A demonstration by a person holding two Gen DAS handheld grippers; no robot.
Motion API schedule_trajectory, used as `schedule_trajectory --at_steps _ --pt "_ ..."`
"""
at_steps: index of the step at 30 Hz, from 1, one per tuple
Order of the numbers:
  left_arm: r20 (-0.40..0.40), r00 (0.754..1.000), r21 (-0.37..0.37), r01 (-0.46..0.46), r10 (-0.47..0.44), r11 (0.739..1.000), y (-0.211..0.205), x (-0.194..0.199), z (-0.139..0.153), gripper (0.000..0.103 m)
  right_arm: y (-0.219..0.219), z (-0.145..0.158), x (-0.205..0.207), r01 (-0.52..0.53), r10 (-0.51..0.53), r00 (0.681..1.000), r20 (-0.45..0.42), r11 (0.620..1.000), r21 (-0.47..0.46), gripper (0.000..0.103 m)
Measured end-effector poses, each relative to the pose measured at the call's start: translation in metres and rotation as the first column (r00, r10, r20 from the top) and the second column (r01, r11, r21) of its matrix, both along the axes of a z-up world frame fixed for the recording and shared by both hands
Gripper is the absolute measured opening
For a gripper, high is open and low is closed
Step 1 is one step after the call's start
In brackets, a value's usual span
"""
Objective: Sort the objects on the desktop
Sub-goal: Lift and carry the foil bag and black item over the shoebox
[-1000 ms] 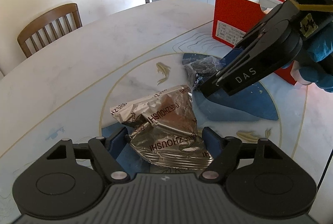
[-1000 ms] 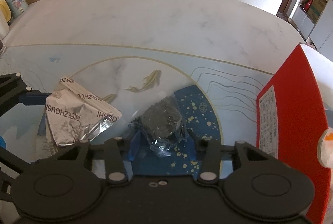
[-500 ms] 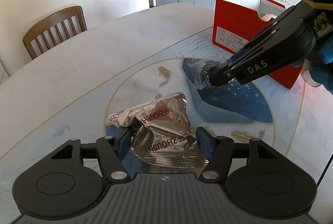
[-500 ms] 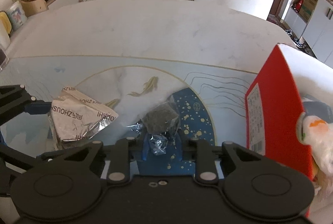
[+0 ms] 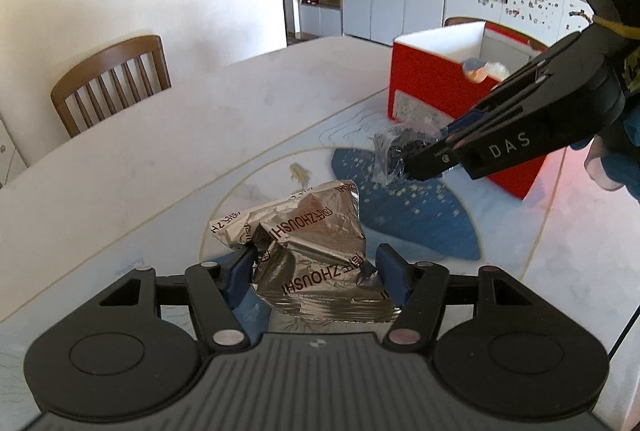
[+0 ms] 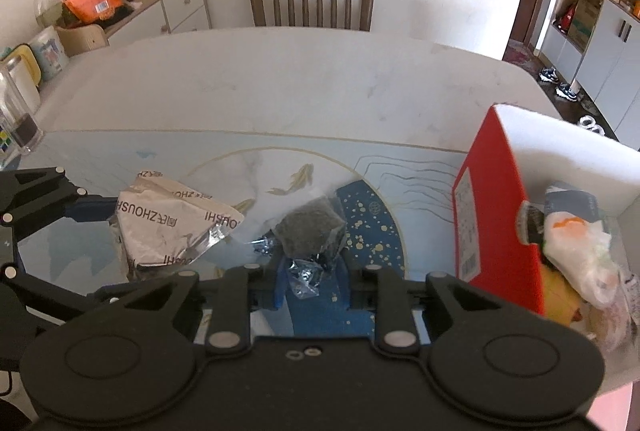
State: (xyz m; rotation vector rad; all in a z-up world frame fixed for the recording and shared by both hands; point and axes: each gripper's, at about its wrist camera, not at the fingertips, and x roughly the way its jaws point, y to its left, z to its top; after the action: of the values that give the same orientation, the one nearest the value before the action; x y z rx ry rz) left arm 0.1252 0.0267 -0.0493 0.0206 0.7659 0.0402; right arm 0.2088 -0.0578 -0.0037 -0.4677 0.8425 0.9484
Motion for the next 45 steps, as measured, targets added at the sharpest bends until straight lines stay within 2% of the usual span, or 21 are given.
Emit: schedule_trajectory --at_steps 13,25,45 --pt "0.041 0.999 0.019 0.023 -0.023 1.000 -0.029 -0.003 0.042 0.064 -0.040 0.036 -0.006 -0.003 0.003 1.000 0.008 0.999 0.034 0.025" --pt "0.089 0.995 0.041 0.046 -0.050 0.998 -0.071 0.019 0.073 0.064 -0.083 0.063 0.017 -0.007 0.006 0.999 0.033 0.999 0.046 0.025" --pt "0.113 0.988 0.083 0.094 -0.103 0.992 -0.139 0.073 0.093 0.064 -0.157 0.079 0.072 0.048 -0.052 0.997 0.052 0.996 0.076 0.025"
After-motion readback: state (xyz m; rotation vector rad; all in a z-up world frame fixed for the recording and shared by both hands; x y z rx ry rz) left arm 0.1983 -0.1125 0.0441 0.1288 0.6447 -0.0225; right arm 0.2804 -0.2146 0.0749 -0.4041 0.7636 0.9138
